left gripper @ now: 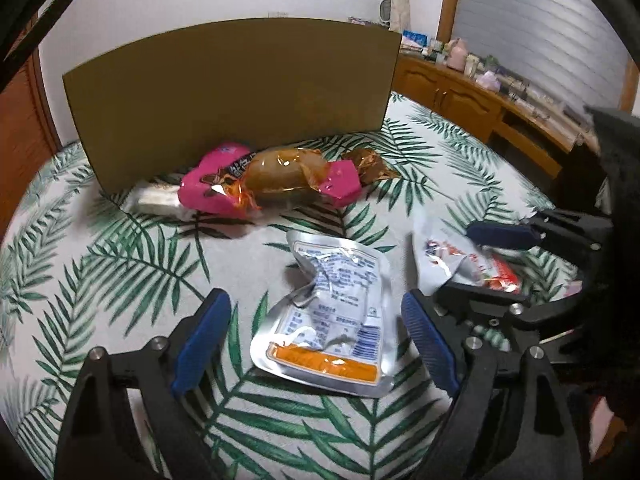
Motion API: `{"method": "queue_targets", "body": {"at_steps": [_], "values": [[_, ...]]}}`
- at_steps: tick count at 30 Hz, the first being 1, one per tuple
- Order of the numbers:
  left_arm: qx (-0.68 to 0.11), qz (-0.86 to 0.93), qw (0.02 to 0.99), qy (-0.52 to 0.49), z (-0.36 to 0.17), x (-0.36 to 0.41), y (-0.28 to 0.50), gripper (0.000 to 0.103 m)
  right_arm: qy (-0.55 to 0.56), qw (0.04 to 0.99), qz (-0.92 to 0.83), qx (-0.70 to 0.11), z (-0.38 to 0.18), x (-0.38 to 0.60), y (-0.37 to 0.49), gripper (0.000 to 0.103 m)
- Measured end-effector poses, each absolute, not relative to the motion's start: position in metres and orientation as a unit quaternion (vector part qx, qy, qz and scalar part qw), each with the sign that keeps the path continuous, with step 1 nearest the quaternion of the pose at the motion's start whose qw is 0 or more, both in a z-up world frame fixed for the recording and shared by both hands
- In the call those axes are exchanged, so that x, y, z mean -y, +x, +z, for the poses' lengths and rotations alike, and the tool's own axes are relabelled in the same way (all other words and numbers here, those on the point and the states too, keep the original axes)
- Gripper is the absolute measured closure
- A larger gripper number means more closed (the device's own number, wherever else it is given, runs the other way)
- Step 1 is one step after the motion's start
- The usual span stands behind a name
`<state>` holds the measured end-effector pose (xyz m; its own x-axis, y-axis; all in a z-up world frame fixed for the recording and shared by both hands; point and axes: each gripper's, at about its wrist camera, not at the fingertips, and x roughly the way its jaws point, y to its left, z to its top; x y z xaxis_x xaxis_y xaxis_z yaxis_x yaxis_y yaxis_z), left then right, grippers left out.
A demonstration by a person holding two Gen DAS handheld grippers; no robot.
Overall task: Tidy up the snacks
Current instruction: 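Move left tool to white-and-orange packet while right tool closes on white duck-gizzard pouch, then grasp and lift white-and-orange packet with left tool while right tool holds duck-gizzard pouch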
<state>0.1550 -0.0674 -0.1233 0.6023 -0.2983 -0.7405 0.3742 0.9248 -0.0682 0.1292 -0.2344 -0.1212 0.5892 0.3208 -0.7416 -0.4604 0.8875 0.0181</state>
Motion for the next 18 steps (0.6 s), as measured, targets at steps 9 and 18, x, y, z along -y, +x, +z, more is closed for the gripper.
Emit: {"method": "queue_targets", "body": {"at_steps": [9,18], "values": [[-0.391,-0.179,0.9,0.068,-0.121,0.071,0.146,0.046,-0.088,0.893,0.216,-0.385,-0.123,0.236,0.128,0.04],[-0.391,-0.167,0.904,0.043,-0.114,0.054,0.135,0.063,-0.085,0.898,0.209,-0.377,-0.124,0.236,0.125,0.039]]}}
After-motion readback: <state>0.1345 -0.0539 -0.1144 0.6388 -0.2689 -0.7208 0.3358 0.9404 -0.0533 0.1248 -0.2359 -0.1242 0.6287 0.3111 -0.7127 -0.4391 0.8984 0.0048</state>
